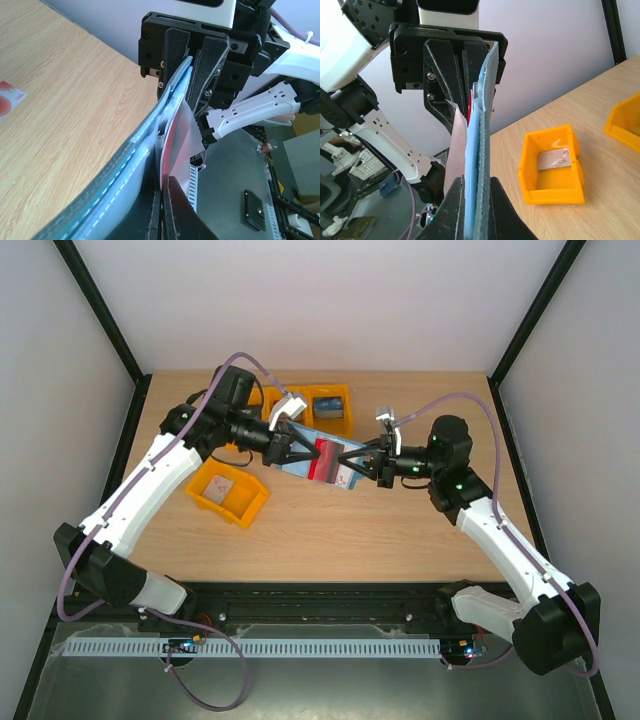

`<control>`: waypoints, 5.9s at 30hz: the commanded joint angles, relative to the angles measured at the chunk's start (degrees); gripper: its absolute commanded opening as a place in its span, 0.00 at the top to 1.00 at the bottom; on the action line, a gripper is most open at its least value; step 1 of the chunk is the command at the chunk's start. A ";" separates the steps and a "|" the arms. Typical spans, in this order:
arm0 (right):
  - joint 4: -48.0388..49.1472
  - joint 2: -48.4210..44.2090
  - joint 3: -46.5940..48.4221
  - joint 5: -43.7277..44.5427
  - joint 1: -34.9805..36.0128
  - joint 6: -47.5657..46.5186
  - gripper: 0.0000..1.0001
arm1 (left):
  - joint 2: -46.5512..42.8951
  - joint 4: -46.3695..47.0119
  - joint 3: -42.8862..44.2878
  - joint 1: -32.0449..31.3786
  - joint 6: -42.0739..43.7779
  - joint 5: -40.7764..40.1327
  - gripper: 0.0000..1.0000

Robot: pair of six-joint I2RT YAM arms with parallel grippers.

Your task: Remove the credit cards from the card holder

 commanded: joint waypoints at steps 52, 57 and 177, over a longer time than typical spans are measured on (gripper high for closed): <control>-11.93 -0.47 4.35 15.73 -7.12 -4.94 0.98 | -37.15 72.63 -49.52 -29.19 123.82 -82.08 0.98; -13.37 -1.17 4.40 17.53 -7.08 -5.17 0.98 | -34.74 76.65 -51.25 -29.17 123.06 -83.86 0.98; -28.03 -5.39 3.85 37.30 -8.49 -6.53 0.98 | 41.79 17.13 27.29 4.95 40.91 -60.10 0.18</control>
